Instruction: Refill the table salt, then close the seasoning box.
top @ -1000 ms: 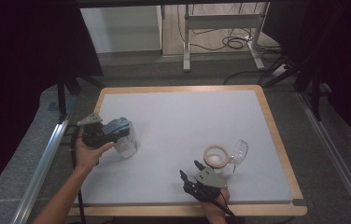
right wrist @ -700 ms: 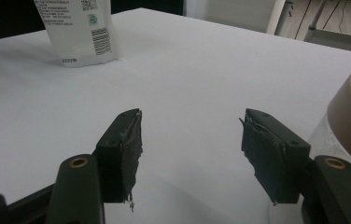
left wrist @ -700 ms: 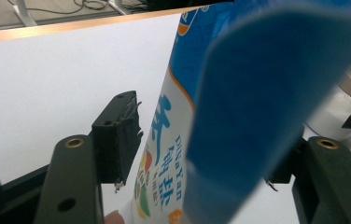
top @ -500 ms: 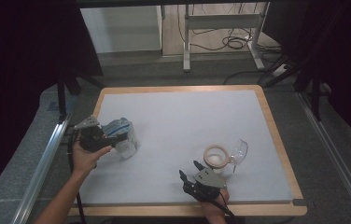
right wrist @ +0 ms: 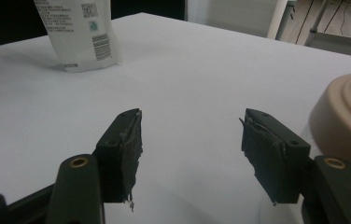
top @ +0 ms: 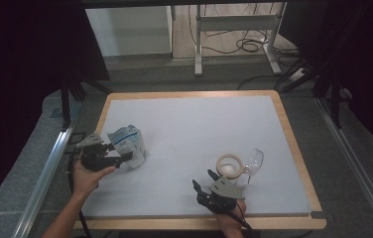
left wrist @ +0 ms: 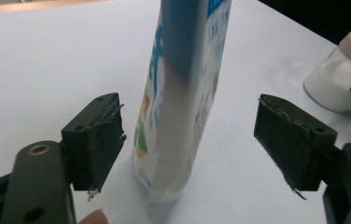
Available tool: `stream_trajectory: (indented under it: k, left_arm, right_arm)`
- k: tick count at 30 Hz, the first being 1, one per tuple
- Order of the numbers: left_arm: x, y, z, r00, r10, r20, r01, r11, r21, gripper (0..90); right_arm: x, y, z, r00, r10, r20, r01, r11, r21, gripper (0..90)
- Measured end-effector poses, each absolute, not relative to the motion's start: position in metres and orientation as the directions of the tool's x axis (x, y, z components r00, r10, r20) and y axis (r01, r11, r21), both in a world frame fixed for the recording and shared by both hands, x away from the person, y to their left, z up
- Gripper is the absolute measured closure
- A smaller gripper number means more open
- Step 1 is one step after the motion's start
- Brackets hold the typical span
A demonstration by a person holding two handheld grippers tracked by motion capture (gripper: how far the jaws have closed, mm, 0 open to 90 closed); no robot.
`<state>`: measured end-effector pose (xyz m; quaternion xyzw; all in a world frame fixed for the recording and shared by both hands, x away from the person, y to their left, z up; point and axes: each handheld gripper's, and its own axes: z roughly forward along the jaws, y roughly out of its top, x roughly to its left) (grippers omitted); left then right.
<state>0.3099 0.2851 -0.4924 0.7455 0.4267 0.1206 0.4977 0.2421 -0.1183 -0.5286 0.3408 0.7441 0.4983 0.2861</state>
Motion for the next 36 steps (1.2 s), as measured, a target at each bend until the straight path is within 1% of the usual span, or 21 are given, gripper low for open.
stream_trajectory:
  k: [7,11,12,13,16,17,19,21,25,31,36]
  left_arm:
    - [0.295,0.287,-0.510,0.592,0.763,-0.260,0.533,-0.130,0.836,22.4]
    - [0.288,0.285,-0.513,0.592,0.770,-0.237,0.526,-0.146,0.838,22.3]
    - [0.287,0.285,-0.514,0.592,0.771,-0.234,0.525,-0.149,0.838,22.3]
    - [0.286,0.284,-0.514,0.591,0.772,-0.231,0.526,-0.152,0.837,22.3]
    - [0.284,0.284,-0.518,0.590,0.776,-0.225,0.528,-0.160,0.834,22.1]
    - [0.284,0.284,-0.520,0.589,0.775,-0.228,0.531,-0.159,0.832,22.1]
    - [0.283,0.284,-0.522,0.588,0.773,-0.239,0.538,-0.153,0.829,21.9]
    - [0.281,0.283,-0.525,0.588,0.774,-0.235,0.538,-0.158,0.828,21.8]
    - [0.280,0.280,-0.529,0.592,0.774,-0.224,0.541,-0.176,0.822,21.5]
    - [0.281,0.276,-0.535,0.596,0.768,-0.233,0.551,-0.180,0.815,21.5]
    - [0.282,0.271,-0.540,0.600,0.767,-0.227,0.555,-0.194,0.809,21.4]
  right_arm:
    - [0.238,-0.125,-0.521,-0.635,0.769,-0.068,0.209,0.255,0.944,39.5]
    - [0.232,-0.131,-0.515,-0.652,0.755,-0.072,0.186,0.252,0.950,45.5]
    - [0.231,-0.133,-0.512,-0.653,0.754,-0.070,0.183,0.247,0.952,48.0]
    - [0.230,-0.136,-0.510,-0.655,0.753,-0.072,0.176,0.245,0.953,52.6]
    - [0.227,-0.146,-0.503,-0.663,0.744,-0.090,0.157,0.255,0.954,72.4]
    - [0.226,-0.150,-0.501,-0.667,0.739,-0.096,0.153,0.261,0.953,77.7]
    - [0.223,-0.158,-0.496,-0.671,0.735,-0.093,0.149,0.257,0.955,85.5]
    - [0.220,-0.168,-0.492,-0.672,0.735,-0.095,0.142,0.254,0.957,89.6]
    - [0.213,-0.190,-0.486,-0.656,0.748,-0.101,0.129,0.243,0.961,90.0]
    - [0.206,-0.218,-0.482,-0.626,0.775,-0.085,0.122,0.205,0.971,90.0]
    - [0.203,-0.242,-0.477,-0.592,0.804,-0.052,0.133,0.161,0.978,90.0]
